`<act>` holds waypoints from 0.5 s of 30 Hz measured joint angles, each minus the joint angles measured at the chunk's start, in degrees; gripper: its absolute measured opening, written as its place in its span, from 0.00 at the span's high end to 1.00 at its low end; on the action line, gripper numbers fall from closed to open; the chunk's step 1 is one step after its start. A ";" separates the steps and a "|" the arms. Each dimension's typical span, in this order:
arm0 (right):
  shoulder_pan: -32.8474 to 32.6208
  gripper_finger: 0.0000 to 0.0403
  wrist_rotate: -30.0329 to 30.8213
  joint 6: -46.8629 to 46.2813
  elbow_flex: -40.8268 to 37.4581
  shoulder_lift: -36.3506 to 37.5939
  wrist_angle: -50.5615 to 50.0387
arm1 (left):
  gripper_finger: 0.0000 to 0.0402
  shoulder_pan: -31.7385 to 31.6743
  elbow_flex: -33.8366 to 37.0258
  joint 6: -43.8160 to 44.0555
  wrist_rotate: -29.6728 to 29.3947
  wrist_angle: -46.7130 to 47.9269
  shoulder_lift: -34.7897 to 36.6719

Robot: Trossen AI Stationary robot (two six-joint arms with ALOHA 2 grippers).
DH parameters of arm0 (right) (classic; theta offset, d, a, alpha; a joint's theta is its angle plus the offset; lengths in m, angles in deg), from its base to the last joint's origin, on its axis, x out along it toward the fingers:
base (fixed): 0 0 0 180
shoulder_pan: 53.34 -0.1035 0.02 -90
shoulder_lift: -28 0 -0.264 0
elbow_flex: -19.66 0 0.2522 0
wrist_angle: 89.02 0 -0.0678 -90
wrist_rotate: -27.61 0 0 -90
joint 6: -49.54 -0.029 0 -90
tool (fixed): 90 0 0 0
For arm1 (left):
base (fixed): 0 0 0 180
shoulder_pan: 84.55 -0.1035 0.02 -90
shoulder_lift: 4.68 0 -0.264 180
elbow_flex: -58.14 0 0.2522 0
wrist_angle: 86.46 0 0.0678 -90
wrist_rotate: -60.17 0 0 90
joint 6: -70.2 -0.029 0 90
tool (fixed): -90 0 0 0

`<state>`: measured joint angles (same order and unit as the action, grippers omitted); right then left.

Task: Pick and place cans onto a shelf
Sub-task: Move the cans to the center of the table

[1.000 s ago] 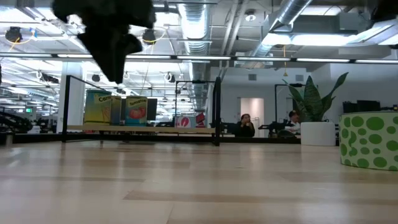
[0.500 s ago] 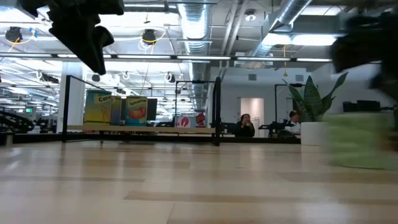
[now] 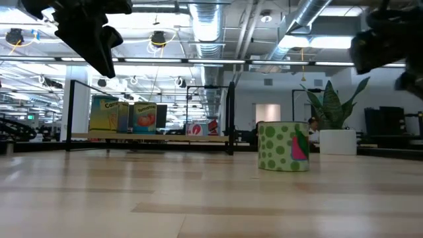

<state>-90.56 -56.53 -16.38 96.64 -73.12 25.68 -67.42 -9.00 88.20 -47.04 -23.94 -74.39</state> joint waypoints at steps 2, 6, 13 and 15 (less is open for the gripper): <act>-0.88 0.98 0.04 -3.91 1.06 1.08 -6.17 | 0.76 0.00 0.00 -0.17 0.00 0.00 -0.01; -3.53 0.98 -2.83 -14.85 3.13 2.67 -16.34 | 0.76 0.02 0.00 -0.01 0.00 0.00 -0.01; -11.42 0.96 -20.32 -28.44 3.31 2.38 -15.33 | 0.76 0.00 0.00 -0.87 -0.03 -0.05 -0.03; -13.88 0.97 -22.95 -31.37 3.05 2.35 -13.15 | 0.76 -0.02 0.00 -1.20 -0.04 -0.08 -0.03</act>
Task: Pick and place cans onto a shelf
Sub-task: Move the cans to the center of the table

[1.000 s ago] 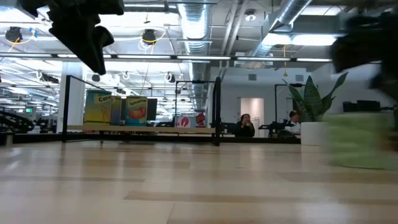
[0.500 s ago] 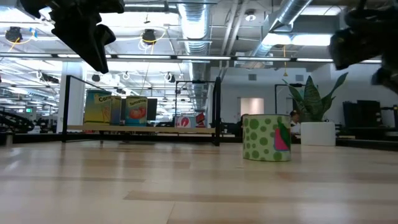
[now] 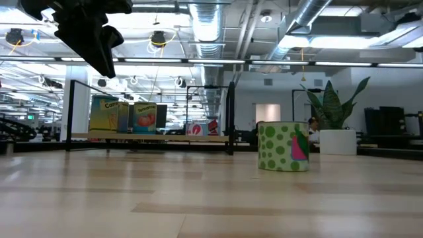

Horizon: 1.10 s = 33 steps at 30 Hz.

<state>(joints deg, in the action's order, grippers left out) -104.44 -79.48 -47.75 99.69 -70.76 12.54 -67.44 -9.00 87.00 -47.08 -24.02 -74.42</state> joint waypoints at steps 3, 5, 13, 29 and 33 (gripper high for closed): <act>-2.36 0.99 -1.29 -4.33 0.10 0.04 3.10 | 0.76 0.00 0.00 -0.04 -0.02 -0.18 0.00; -3.73 0.98 -1.20 -6.38 0.10 0.04 4.77 | 0.76 0.00 0.00 -0.04 0.00 -0.18 0.00; -6.86 0.97 2.76 -13.05 -2.87 0.05 11.07 | 0.76 0.00 0.00 -0.04 -0.04 -0.18 0.00; 13.11 0.94 32.34 6.72 -9.75 -0.16 27.34 | 0.76 0.00 0.00 0.05 -0.11 -0.33 0.00; 21.56 0.94 38.61 19.70 -8.40 -0.13 31.37 | 0.76 0.00 0.00 0.21 -0.12 -0.92 0.00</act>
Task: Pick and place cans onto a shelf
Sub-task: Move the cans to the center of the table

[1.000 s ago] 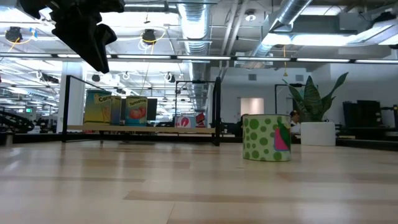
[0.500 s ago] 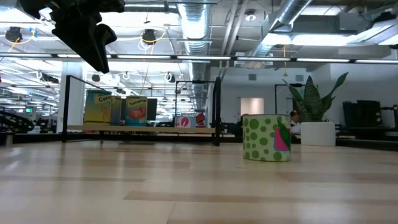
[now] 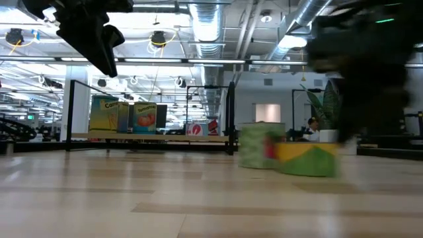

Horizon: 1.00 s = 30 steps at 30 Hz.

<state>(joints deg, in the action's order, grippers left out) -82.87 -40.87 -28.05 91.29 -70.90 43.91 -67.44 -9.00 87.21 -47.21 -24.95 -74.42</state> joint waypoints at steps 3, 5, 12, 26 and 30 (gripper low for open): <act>4.73 0.94 -1.13 8.53 1.24 0.02 3.31 | 0.76 0.00 0.00 0.03 -0.01 -0.68 0.00; 6.09 0.94 -1.80 11.59 2.01 0.03 4.58 | 0.76 0.00 0.00 0.03 0.01 -1.12 0.00; 6.42 0.94 -0.03 4.24 2.25 0.07 2.75 | 0.76 0.00 0.02 0.07 0.01 -1.16 0.00; 8.54 0.94 0.91 3.45 6.27 -13.02 17.15 | 0.76 0.00 0.04 -0.87 -0.01 -2.39 -0.04; 10.10 0.94 1.14 10.91 10.95 -14.54 18.21 | 0.76 0.04 0.04 -0.89 0.01 -2.26 -0.04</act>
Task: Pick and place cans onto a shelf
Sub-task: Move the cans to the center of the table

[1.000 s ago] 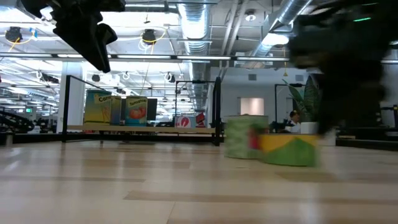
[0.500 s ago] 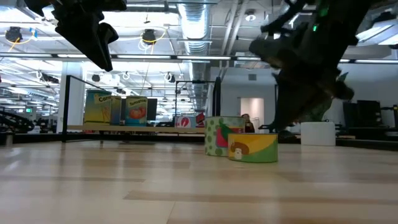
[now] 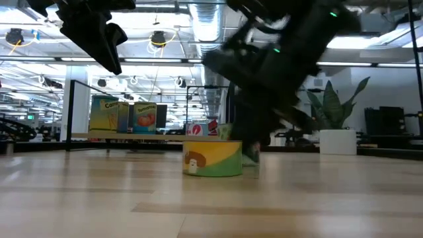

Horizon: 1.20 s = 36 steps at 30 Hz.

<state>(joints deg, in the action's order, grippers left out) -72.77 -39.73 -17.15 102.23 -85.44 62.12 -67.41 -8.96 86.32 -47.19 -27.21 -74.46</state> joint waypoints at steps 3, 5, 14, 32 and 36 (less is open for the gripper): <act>0.47 0.94 0.39 5.13 2.18 0.21 -1.11 | 0.76 0.01 0.00 0.02 0.07 0.26 -0.02; 0.28 0.94 1.32 6.79 3.52 0.47 -0.58 | 0.76 0.01 0.00 0.00 0.07 0.34 0.00; -2.94 0.94 1.34 2.61 4.12 1.54 -8.89 | 0.76 -0.01 0.00 -0.66 0.04 1.04 0.00; 4.60 0.94 7.44 5.43 4.09 1.41 -13.47 | 0.76 -0.01 0.00 -0.92 -0.20 1.06 0.00; 8.11 0.94 7.43 16.04 4.09 1.41 -2.32 | 0.76 -0.01 0.00 -0.94 -1.46 1.06 0.00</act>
<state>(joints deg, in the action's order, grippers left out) -64.66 -32.30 -1.10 106.33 -84.03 59.80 -67.42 -8.96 85.38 -48.66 -26.15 -74.46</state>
